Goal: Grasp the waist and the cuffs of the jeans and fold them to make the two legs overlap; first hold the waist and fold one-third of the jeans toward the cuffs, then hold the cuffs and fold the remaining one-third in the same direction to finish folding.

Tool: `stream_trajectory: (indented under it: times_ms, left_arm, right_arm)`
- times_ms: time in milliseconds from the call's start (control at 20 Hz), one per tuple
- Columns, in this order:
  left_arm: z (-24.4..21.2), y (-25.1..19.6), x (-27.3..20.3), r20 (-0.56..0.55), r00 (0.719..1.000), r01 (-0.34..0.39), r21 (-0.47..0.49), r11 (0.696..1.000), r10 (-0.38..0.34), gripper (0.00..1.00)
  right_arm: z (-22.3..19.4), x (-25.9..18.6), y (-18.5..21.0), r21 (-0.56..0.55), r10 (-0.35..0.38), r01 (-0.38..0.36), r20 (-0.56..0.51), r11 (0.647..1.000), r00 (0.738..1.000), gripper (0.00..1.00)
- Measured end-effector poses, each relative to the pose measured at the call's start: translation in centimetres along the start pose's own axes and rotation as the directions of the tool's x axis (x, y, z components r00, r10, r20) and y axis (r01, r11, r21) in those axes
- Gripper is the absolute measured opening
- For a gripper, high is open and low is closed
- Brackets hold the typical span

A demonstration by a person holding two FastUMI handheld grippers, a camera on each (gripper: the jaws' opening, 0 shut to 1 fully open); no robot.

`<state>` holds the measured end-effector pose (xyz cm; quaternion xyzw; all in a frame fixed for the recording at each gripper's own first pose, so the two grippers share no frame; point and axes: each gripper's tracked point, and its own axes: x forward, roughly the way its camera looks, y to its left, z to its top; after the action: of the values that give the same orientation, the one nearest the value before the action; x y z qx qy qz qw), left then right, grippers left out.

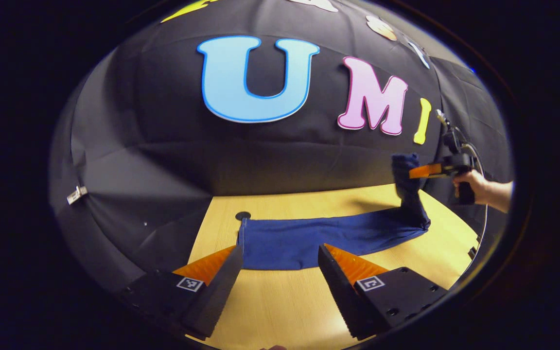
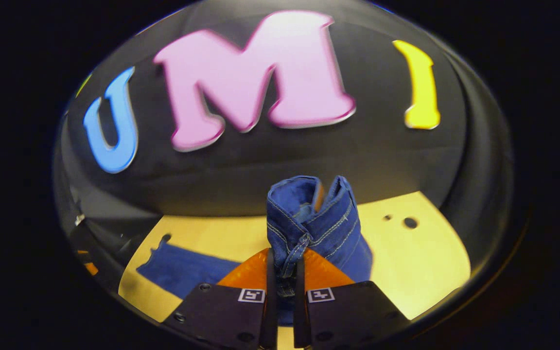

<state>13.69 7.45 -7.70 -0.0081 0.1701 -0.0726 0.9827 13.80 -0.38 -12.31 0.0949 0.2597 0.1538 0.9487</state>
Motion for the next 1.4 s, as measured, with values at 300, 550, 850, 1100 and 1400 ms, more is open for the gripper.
stream_trajectory:
  times_ms: [300,550,850,1100,1400]
  left_arm:
    - [-4.6,2.4,2.8,-0.152,0.987,-0.088,-0.183,0.979,0.061,0.95]
    - [-5.0,3.4,7.2,-0.225,0.973,-0.092,-0.200,0.975,0.046,0.97]
    - [-5.8,6.7,16.8,-0.454,0.881,-0.213,-0.122,0.969,0.136,0.97]
    - [-7.6,8.0,21.9,-0.598,0.768,-0.240,0.066,0.969,0.231,0.98]
    - [-10.7,8.0,23.7,-0.637,0.753,-0.236,-0.030,0.971,0.163,0.92]
  right_arm:
    - [-10.8,-6.7,-9.0,-0.095,0.027,-0.056,-0.279,0.994,0.960,0.17]
    - [-7.8,-11.7,-6.4,0.078,0.253,-0.241,-0.338,0.967,0.906,0.69]
    - [-7.6,-22.8,-14.5,0.086,0.281,-0.268,-0.260,0.960,0.924,0.87]
    - [-13.7,-26.3,-21.8,0.212,0.185,-0.113,-0.360,0.971,0.914,0.87]
    - [-13.5,-26.2,-23.0,0.271,0.171,-0.077,-0.339,0.959,0.925,0.87]
